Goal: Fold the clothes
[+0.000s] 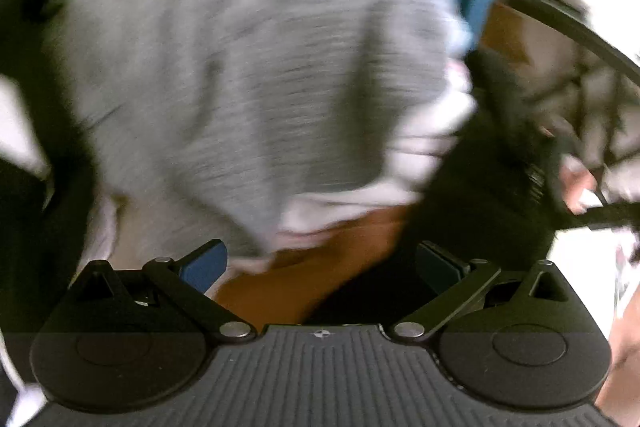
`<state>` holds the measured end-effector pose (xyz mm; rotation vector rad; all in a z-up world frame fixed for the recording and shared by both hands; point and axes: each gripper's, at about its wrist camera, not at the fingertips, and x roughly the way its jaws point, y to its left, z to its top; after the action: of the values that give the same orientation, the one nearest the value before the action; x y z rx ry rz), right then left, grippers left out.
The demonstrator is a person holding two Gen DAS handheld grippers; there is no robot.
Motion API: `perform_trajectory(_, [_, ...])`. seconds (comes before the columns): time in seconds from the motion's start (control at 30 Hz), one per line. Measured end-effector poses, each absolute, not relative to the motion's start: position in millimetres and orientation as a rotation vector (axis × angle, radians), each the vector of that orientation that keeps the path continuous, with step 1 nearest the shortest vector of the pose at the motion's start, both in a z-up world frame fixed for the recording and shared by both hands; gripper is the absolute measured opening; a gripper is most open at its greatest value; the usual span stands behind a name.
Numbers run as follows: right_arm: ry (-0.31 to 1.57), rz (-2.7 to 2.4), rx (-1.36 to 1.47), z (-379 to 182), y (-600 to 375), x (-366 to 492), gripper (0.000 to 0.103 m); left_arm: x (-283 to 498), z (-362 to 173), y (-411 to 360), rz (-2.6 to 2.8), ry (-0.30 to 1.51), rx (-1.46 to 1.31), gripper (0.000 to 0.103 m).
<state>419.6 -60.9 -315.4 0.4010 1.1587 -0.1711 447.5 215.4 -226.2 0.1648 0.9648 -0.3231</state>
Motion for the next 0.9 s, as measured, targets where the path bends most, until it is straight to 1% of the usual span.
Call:
perform_trajectory(0.07, [1.167,-0.169,0.403,-318.6,-60.1,419.3,0.102,440.9,-229.7,206.6,-0.395,0.961,0.226,0.102])
perform_trajectory(0.1, [1.170,-0.164,0.402,-318.5,-56.1,417.3,0.102,450.8,-232.0,190.6,-0.416,0.960,0.263,0.102])
perform_trajectory(0.13, [1.171,-0.156,0.398,-318.5,-53.2,417.3,0.102,459.6,-234.6,176.8,-0.433,0.958,0.299,0.099])
perform_trajectory(0.17, [1.173,-0.147,0.393,-318.5,-50.5,417.6,0.102,460.5,-237.5,173.2,-0.436,0.959,0.332,0.094])
perform_trajectory(0.2, [1.174,-0.139,0.388,-318.6,-47.8,418.0,0.102,447.3,-239.1,181.9,-0.432,0.961,0.348,0.077])
perform_trajectory(0.23, [1.174,-0.130,0.384,-318.3,-45.6,418.5,0.102,437.9,-241.3,188.4,-0.426,0.968,0.356,0.064])
perform_trajectory(0.3, [1.173,-0.117,0.376,-316.5,-42.8,419.6,0.102,440.4,-248.5,189.2,-0.415,0.999,0.324,0.061])
perform_trajectory(0.33, [1.172,-0.111,0.372,-315.6,-41.4,420.1,0.102,442.7,-250.2,187.3,-0.421,1.004,0.322,0.057])
perform_trajectory(0.37, [1.170,-0.108,0.368,-314.7,-41.1,420.4,0.102,445.0,-251.9,185.4,-0.426,1.008,0.319,0.054])
perform_trajectory(0.4, [1.167,-0.106,0.364,-313.9,-41.0,420.7,0.102,446.5,-252.4,184.0,-0.431,1.011,0.320,0.047])
perform_trajectory(0.43, [1.165,-0.103,0.360,-313.0,-40.8,420.9,0.102,446.1,-249.9,183.9,-0.432,1.011,0.331,0.033])
perform_trajectory(0.47, [1.167,-0.104,0.360,-313.4,-42.1,421.6,0.102,445.7,-247.3,183.9,-0.434,1.010,0.342,0.020])
perform_trajectory(0.5, [1.171,-0.108,0.359,-313.6,-42.6,422.0,0.102,445.8,-243.7,185.5,-0.435,1.011,0.338,0.013])
perform_trajectory(0.57, [1.177,-0.117,0.358,-313.9,-43.5,423.1,0.102,449.1,-231.0,198.2,-0.434,1.020,0.243,0.011])
perform_trajectory(0.6, [1.175,-0.119,0.360,-313.3,-43.7,423.6,0.102,449.1,-223.9,205.9,-0.429,1.009,0.197,0.009])
perform_trajectory(0.63, [1.172,-0.120,0.362,-312.6,-43.9,424.1,0.102,448.7,-216.5,213.6,-0.422,0.996,0.160,0.002])
perform_trajectory(0.83, [1.154,-0.108,0.378,-306.0,-39.1,427.0,0.102,439.6,-170.8,257.2,-0.343,0.902,0.068,0.002])
perform_trajectory(0.9, [1.154,-0.107,0.379,-306.0,-36.0,427.9,0.102,440.7,-170.4,262.7,-0.323,0.894,0.084,0.002])
